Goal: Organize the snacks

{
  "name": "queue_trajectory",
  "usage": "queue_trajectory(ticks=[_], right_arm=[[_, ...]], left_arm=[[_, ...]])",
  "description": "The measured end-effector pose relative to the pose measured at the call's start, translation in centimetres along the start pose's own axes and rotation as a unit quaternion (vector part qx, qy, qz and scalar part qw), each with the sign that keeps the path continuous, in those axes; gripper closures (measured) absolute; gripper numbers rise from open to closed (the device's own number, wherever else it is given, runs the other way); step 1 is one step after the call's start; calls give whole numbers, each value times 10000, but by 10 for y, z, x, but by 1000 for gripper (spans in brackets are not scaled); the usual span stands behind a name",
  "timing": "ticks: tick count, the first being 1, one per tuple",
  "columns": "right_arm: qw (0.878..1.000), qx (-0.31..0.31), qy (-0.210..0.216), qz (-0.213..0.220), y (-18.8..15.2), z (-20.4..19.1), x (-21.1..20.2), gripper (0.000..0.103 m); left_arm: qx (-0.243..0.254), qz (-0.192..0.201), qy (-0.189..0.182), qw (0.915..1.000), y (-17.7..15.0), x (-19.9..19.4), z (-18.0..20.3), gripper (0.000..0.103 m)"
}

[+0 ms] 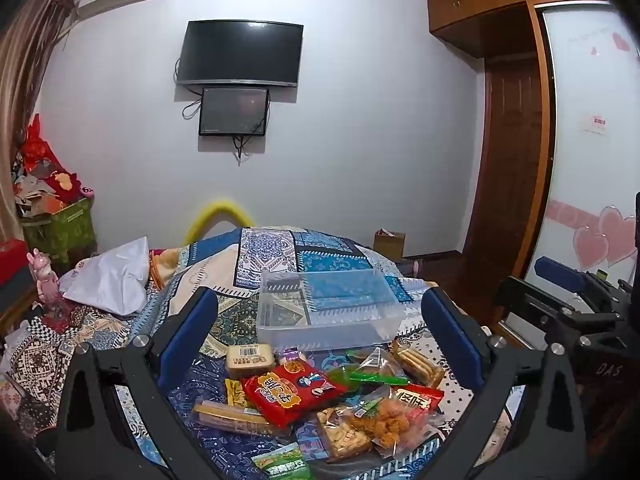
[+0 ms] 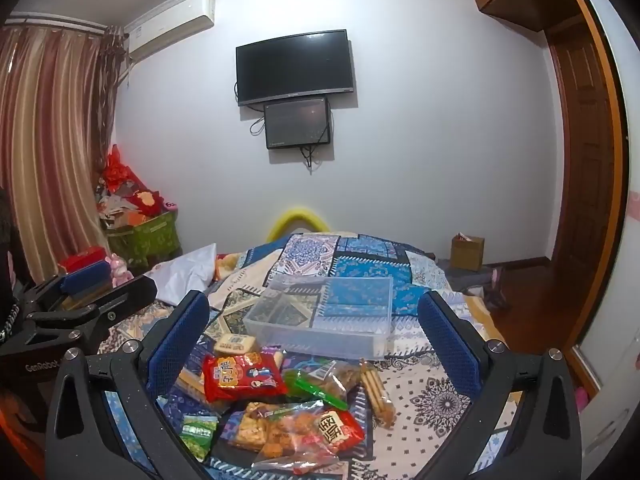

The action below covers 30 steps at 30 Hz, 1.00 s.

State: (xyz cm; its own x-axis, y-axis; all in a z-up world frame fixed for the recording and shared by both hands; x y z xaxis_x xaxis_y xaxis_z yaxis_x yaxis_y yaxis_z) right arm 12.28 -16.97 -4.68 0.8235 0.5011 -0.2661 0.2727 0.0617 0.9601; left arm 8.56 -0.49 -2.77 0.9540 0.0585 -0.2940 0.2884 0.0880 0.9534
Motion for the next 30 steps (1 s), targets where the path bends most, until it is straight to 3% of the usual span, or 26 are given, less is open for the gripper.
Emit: queue_trajectory(ticks=[30], right_arm=[[10000,22,22,67,0,-4,-2,0]], left_arm=[[-17,-13,26,10000,0,-2,-2,0]])
Point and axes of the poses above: each gripper's, at about its wrist camera, not at the fingertips, and x roughly the way its jaws point, z to its right, y to its top, the point moved 8 cm from there along x, roughly the way its jaws point, and after that the axes turned 3 degrees about y, right-handed, at the moved point
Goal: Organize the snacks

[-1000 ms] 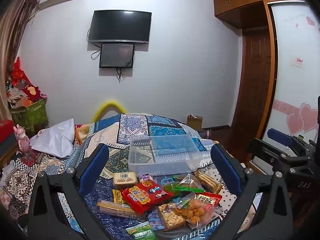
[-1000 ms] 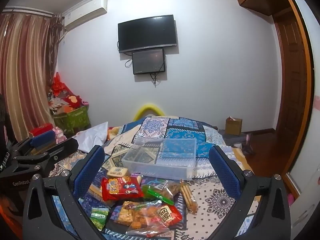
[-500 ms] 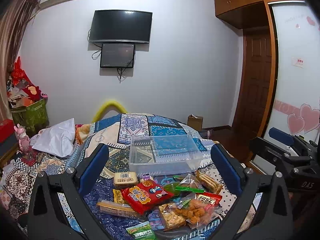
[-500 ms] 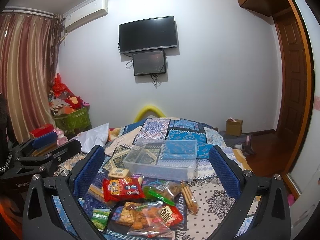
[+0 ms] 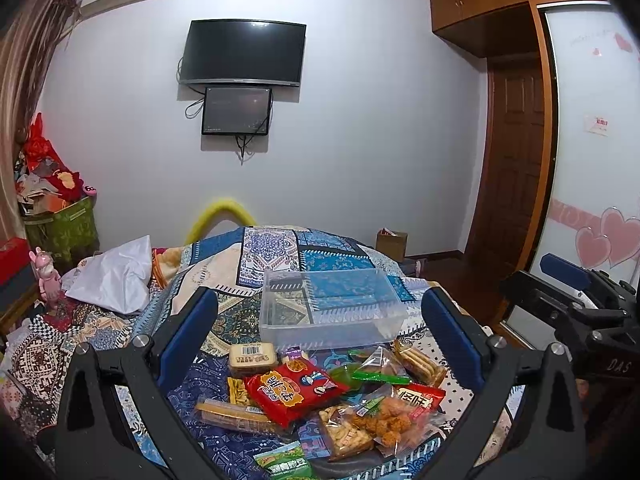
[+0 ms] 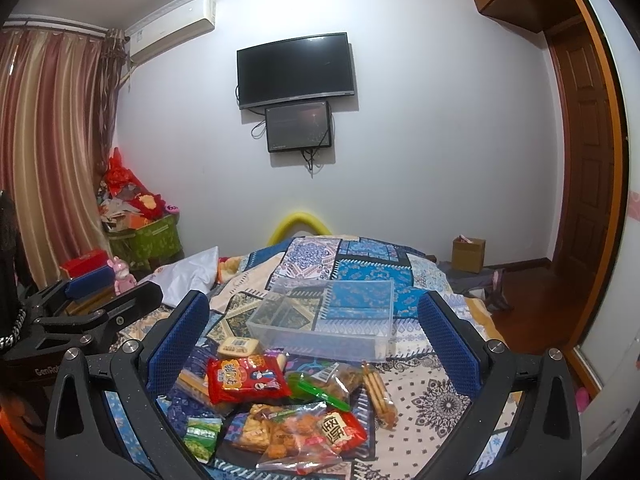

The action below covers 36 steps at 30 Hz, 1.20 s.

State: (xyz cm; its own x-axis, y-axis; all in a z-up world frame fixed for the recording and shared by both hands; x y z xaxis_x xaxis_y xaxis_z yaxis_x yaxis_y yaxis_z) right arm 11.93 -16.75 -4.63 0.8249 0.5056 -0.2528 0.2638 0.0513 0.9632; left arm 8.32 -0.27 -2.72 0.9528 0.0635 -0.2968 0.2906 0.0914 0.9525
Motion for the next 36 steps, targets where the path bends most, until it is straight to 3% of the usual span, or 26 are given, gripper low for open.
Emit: queue_trajectory(ticks=[36], right_arm=[[10000,43,12,-39,-4,1,3,0]], left_arm=[[21,-51,-50,10000,-1,3,6,0]])
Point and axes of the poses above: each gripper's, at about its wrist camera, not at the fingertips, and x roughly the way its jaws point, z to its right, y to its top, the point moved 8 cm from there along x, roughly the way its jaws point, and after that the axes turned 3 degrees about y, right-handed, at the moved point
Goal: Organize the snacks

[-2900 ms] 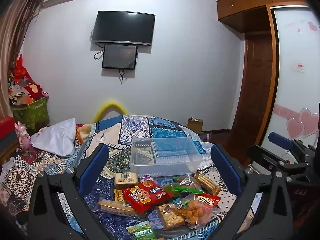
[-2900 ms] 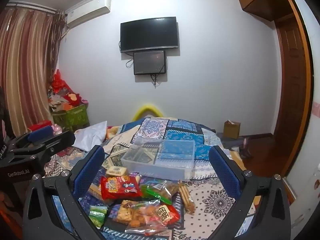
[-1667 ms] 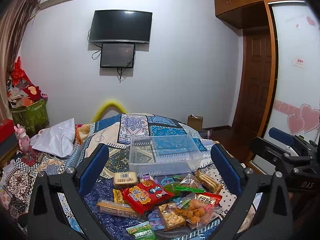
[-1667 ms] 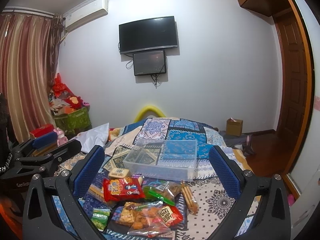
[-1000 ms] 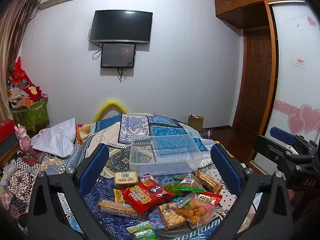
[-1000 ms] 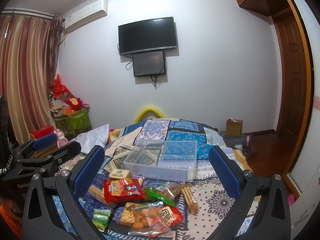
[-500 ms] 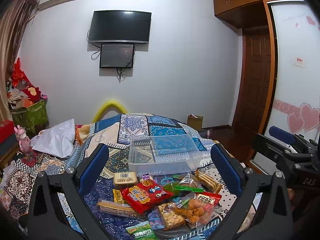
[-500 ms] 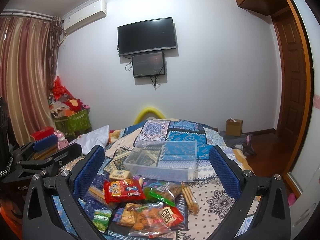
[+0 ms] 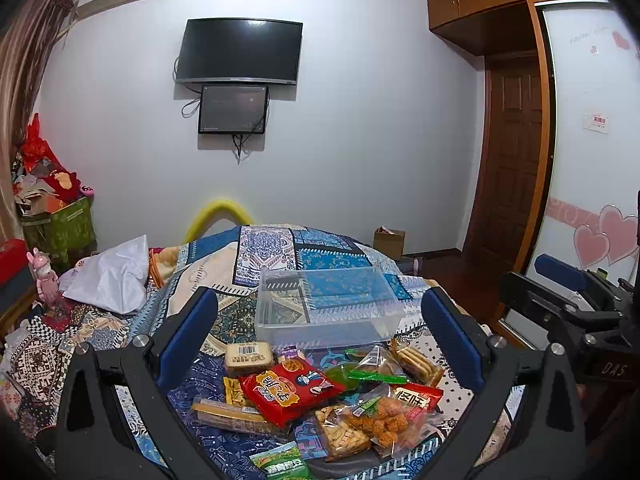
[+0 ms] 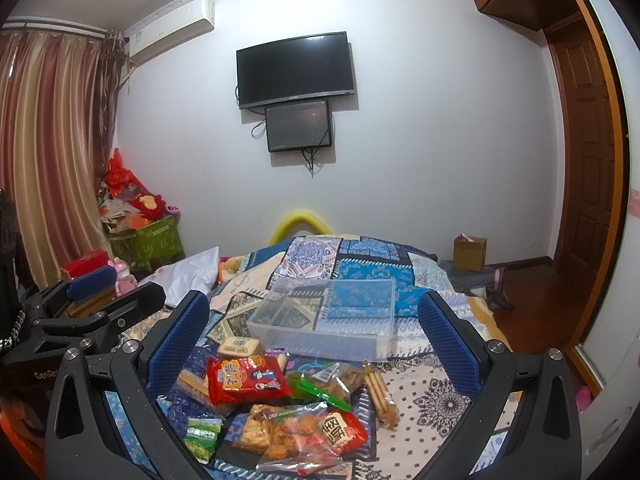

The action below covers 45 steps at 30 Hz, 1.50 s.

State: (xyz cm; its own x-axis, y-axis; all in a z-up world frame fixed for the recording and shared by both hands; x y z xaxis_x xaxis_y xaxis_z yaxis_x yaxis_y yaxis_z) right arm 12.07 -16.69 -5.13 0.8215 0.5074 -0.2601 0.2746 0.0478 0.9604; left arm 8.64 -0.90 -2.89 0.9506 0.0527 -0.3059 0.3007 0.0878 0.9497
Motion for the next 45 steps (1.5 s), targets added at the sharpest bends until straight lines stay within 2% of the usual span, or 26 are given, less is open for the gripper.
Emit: queue_trajectory(ticks=[10,15,18,24,27,32,40,45], right_arm=[[9997,-2,-81,-227,-10,12,18,0],[9983,161,-245,-505,-22,31,30,0],[9942,404,-160,-988,-43,50,50,0],[9887,352,-352,-1414,-69,64,65,0],[9850,325,-398,-1650,-83,72,73,7],[9778,441,-213,-2039,-106,78,87,17],[9691,532,-145,-2404,-130,83,108,33],[9651,566,-189,-2549,-140,92,119,40]], left_arm=[[-25,-203,138,9997,-11,22,-14,0],[-165,-576,213,9980,-29,47,-34,0],[-211,-838,329,9957,-47,62,-47,0],[-355,-1461,539,9872,-85,95,-71,15],[-496,-1728,553,9822,-104,108,-81,17],[-604,-2156,492,9734,-131,128,-89,21],[-504,-2607,109,9640,-152,154,-62,20],[-446,-2921,102,9553,-167,173,-53,20]])
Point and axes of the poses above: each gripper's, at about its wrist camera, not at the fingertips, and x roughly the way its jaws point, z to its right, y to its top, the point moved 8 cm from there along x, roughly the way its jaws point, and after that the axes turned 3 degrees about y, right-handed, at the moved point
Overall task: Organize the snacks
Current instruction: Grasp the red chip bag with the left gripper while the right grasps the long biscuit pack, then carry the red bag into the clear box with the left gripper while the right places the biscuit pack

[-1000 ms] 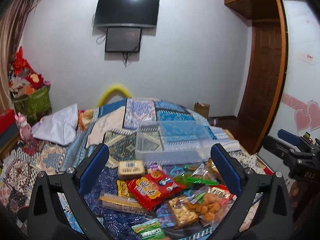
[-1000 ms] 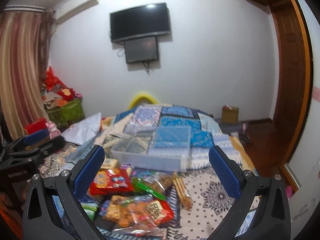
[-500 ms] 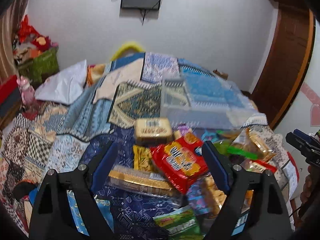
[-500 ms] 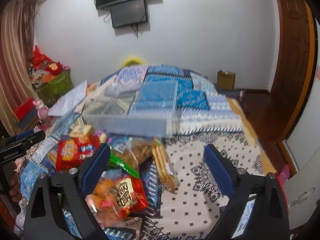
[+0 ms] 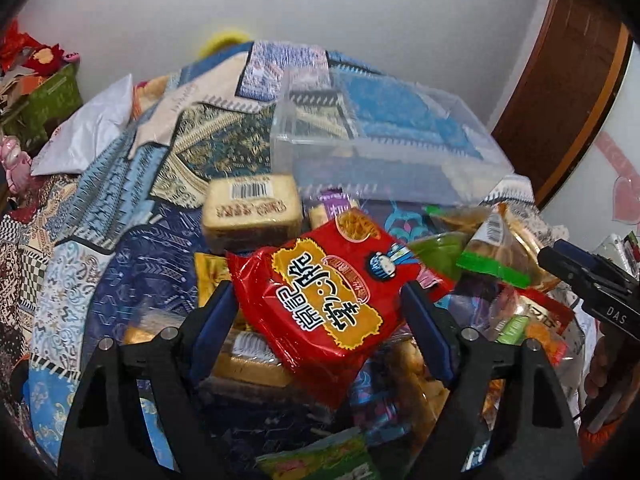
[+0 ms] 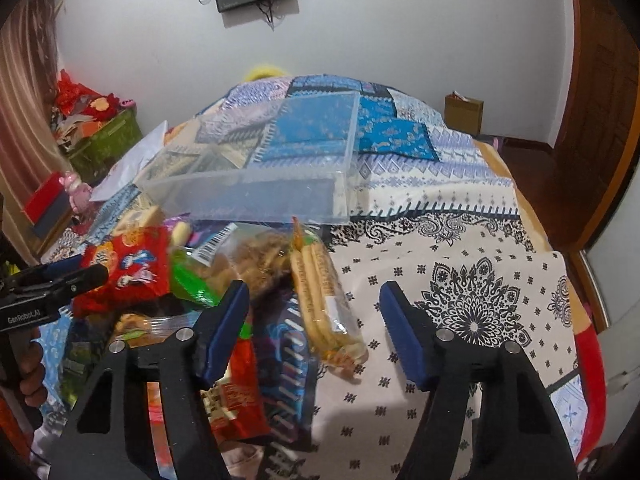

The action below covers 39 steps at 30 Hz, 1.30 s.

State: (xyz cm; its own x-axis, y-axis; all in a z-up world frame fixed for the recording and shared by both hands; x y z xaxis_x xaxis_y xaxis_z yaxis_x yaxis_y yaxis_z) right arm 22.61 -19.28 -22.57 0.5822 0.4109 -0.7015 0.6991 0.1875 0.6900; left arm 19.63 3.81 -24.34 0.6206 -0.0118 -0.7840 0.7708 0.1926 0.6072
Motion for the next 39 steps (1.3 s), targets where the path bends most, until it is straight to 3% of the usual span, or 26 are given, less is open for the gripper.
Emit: queue_trajectory(ticks=[5,9,16,21,24,27,28,37,39], right_arm=[[9997,65,120,-187,-6,6,10,48],[9992,102,255,-286,-10,4,17,54],[9984,107,407,-369,-13,2,26,74],[9988,19,398,-288,-13,1,25,76],[9989,26,417,-224,-12,0,22,78],[9992,20,373,-135,-9,1,18,79],[9993,19,365,-118,-8,1,17,79],[9994,66,319,134,5,4,-1,79],[9993,48,309,191,8,3,-5,79]], left_arm=[[-193,-169,-165,9995,3,13,5,11],[-162,-278,-224,9992,6,20,13,10],[-57,-610,-354,9975,3,35,34,5],[-89,-570,-429,9974,5,39,37,5],[-98,-450,-435,9980,6,35,36,16],[-92,-362,-520,9979,8,27,36,40],[-82,-344,-575,9977,9,24,36,52],[23,-46,-635,9980,15,-4,38,78],[72,64,-601,9981,17,-11,39,80]])
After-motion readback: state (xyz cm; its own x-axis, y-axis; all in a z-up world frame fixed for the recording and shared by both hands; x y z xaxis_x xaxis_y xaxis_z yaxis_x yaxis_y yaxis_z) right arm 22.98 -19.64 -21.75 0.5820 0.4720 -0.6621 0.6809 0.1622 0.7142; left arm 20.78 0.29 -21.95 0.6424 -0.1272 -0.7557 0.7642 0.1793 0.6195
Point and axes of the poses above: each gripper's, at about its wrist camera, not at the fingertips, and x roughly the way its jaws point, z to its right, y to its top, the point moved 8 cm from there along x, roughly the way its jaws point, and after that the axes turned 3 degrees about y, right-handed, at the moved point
